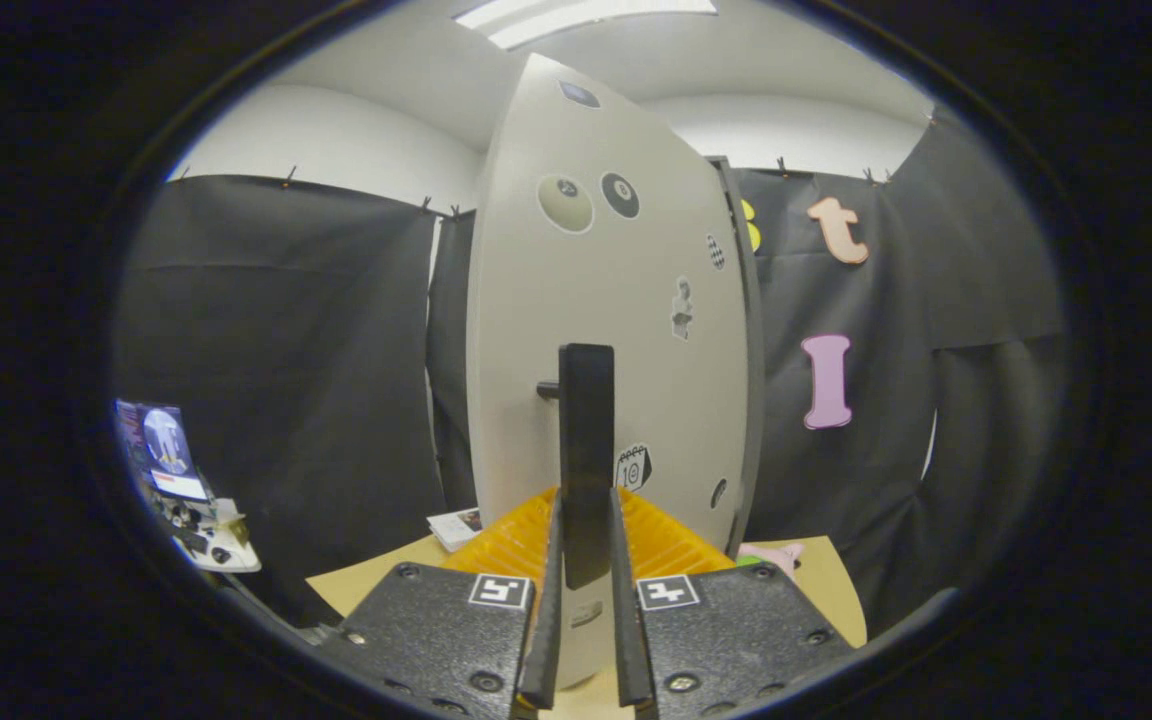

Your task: Open the shoe cabinet door, grab the shoes and put them into the shoe cabinet, then close the shoe cabinet door.

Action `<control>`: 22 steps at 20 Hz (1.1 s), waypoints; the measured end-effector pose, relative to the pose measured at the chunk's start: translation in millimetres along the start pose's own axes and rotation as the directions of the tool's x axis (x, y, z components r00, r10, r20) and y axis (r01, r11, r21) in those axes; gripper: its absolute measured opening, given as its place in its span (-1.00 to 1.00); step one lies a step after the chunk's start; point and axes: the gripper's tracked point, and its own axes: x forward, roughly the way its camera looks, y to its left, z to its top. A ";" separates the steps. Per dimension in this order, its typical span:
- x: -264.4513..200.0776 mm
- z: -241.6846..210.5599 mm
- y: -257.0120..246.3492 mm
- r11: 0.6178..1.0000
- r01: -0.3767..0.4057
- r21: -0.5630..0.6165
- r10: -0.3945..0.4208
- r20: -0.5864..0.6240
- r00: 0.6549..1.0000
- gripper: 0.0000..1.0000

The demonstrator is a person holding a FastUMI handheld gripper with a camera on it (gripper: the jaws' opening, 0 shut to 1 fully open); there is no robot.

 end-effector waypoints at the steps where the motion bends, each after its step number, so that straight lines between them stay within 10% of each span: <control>1: 3.7 -5.5 -6.6 1.000 0.005 -0.005 -0.005 0.001 1.000 -0.48; 22: -39.0 -17.7 -140.6 0.956 0.291 -0.033 -0.290 0.031 0.957 -0.68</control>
